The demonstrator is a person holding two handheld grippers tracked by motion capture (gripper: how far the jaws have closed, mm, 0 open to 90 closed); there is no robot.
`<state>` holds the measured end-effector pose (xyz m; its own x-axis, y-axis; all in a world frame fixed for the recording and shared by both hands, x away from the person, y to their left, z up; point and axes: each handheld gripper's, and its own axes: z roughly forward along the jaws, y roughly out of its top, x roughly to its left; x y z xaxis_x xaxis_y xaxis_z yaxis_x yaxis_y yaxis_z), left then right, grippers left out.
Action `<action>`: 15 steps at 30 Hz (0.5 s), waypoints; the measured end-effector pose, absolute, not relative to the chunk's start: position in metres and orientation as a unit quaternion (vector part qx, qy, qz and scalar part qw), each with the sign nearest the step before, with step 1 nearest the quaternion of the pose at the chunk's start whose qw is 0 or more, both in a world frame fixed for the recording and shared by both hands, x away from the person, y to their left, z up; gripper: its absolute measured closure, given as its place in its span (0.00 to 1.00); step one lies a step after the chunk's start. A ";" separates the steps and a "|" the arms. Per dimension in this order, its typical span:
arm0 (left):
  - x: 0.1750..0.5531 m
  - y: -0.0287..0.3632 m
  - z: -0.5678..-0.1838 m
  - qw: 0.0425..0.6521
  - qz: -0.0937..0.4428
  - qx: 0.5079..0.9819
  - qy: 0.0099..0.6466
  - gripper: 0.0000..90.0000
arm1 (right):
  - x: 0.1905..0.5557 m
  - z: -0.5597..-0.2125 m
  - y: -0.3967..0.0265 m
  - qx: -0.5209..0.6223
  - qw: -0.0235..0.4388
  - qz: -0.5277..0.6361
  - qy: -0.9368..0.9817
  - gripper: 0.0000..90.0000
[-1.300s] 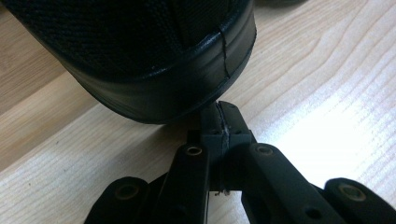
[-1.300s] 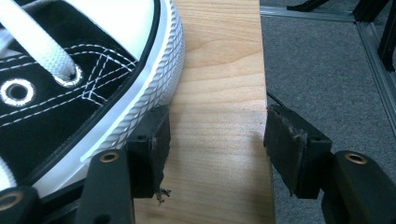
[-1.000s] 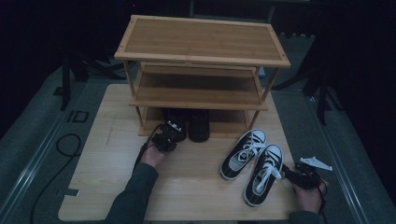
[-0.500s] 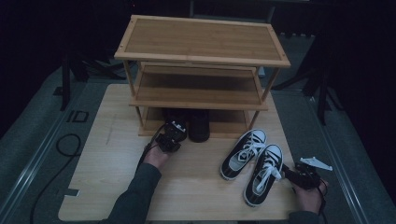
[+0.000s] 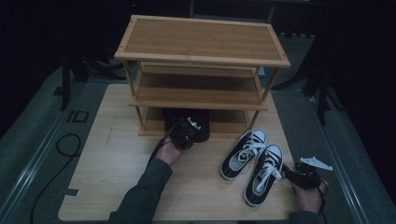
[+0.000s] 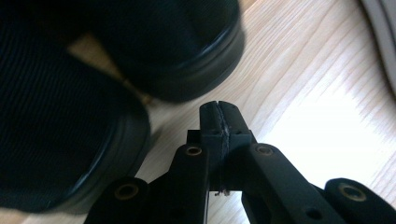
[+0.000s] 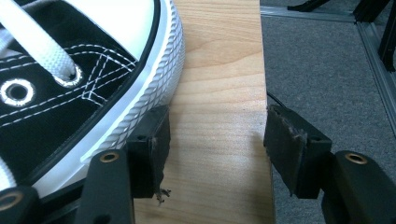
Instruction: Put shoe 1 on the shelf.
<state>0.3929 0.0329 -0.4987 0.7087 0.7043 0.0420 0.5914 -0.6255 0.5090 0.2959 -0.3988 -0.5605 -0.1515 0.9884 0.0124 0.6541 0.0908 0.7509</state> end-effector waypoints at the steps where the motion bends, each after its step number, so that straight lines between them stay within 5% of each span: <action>1: 0.393 0.029 -0.498 0.236 0.121 0.894 0.360 1.00 | 0.296 -0.560 -0.399 0.595 0.264 0.316 0.690 0.45; 15: 0.405 -0.017 -0.492 0.220 0.135 0.909 0.327 1.00 | 0.296 -0.560 -0.399 0.595 0.264 0.317 0.690 0.45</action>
<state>0.4054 -0.0171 -0.4923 0.7494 0.6543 0.1013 0.5352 -0.6888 0.4891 0.2959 -0.3990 -0.5605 -0.1528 0.9882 0.0134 0.6539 0.0909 0.7511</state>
